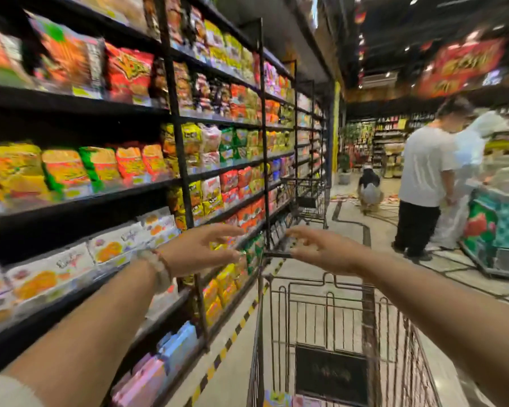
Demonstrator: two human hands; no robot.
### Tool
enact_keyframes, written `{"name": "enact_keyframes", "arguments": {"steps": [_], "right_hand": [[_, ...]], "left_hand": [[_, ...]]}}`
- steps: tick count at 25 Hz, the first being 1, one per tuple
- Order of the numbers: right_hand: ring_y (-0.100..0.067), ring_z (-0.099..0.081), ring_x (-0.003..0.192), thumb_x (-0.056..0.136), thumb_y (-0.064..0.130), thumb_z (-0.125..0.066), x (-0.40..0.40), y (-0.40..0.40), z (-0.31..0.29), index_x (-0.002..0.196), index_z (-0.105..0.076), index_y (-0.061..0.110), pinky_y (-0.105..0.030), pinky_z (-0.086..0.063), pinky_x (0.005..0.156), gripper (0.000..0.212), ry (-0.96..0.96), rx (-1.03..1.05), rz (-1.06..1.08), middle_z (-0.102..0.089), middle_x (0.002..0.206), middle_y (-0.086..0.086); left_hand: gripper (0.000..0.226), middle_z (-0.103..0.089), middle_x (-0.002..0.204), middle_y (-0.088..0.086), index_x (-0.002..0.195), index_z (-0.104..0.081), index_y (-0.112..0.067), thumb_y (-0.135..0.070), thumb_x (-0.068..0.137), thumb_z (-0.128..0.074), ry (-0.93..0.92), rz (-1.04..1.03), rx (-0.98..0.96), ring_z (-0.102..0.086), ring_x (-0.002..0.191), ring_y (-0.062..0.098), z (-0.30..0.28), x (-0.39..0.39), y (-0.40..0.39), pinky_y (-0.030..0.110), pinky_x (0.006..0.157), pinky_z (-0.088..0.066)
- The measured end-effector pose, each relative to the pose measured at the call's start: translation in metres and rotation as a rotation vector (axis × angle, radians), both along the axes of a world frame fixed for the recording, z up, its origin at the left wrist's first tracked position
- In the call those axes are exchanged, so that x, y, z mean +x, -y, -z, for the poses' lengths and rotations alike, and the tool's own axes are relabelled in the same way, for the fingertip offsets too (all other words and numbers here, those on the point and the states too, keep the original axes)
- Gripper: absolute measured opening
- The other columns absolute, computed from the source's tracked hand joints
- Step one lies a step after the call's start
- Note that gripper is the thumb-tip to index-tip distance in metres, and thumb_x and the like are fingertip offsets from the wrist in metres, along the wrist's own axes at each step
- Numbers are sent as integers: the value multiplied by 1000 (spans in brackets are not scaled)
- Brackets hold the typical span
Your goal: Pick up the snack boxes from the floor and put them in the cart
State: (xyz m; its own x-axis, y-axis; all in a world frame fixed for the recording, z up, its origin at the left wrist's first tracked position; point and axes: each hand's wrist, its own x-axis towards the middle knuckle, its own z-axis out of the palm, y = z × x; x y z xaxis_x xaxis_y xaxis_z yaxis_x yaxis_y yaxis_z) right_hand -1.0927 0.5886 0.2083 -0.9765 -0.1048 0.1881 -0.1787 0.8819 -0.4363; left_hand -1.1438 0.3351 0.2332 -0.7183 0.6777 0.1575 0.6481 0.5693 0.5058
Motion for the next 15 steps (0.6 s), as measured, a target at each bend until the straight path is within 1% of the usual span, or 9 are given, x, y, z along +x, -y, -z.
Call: {"name": "enact_keyframes", "arguments": {"steps": [1,2,4,6,8,10,12,13,15], "right_hand": [[-15,-47,125,96,37,-50,6,7,-12,144,-34,29,-28,-39,98,52,-30,-22,-38,-46,143,0],[-13,-48,122,95,37,-50,13,16,-22,143,-36,29,-26,-40,98,50,-56,-42,-89,-47,141,1],[-9,-48,118,95,34,-50,29,36,-34,141,-38,28,-25,-41,97,47,-76,-57,-212,-49,138,2],[-12,-50,119,95,34,-51,42,56,-37,140,-40,28,-31,-43,100,47,-79,-71,-306,-50,138,2],[-13,-50,120,94,36,-51,60,77,-36,139,-40,30,-35,-43,102,47,-67,-70,-413,-49,139,1],[-7,-46,120,94,38,-50,78,103,-37,140,-38,33,-29,-41,99,48,-41,-43,-520,-45,140,8],[-1,-41,115,95,40,-48,98,135,-39,141,-35,36,-21,-37,92,48,-24,13,-619,-40,133,16],[-1,-42,114,95,40,-48,109,155,-39,141,-35,36,-18,-38,89,48,-22,24,-668,-40,129,18],[-4,-47,116,94,43,-48,128,197,-41,140,-37,39,-20,-40,88,47,-29,6,-762,-44,129,18]], "left_hand": [[51,-43,126,-26,106,-40,-61,-77,60,-56,-17,-16,-3,-44,121,2,-8,14,14,28,103,-37],[42,-41,126,-28,107,-40,-62,-71,70,-58,-25,-42,2,-42,124,1,-14,31,26,29,105,-36],[36,-39,129,-27,113,-41,-57,-57,80,-57,-26,-121,24,-39,125,-1,-17,67,57,28,107,-33],[40,-40,131,-26,117,-41,-53,-55,81,-59,-27,-227,24,-39,124,-2,-16,108,84,26,107,-32],[46,-42,135,-25,117,-41,-55,-59,75,-58,-40,-355,33,-40,125,-2,-15,155,109,31,108,-35],[46,-41,138,-21,121,-40,-52,-56,78,-59,-52,-471,13,-40,126,0,-16,202,132,34,109,-36],[49,-41,140,-16,128,-39,-46,-50,84,-58,-67,-591,-44,-40,128,3,-19,249,155,38,109,-35],[52,-41,141,-15,130,-38,-47,-54,83,-57,-80,-660,-81,-40,129,5,-22,275,168,38,110,-35],[58,-39,143,-16,133,-35,-47,-60,79,-56,-88,-769,-150,-39,131,7,-29,325,192,36,109,-35]]}}
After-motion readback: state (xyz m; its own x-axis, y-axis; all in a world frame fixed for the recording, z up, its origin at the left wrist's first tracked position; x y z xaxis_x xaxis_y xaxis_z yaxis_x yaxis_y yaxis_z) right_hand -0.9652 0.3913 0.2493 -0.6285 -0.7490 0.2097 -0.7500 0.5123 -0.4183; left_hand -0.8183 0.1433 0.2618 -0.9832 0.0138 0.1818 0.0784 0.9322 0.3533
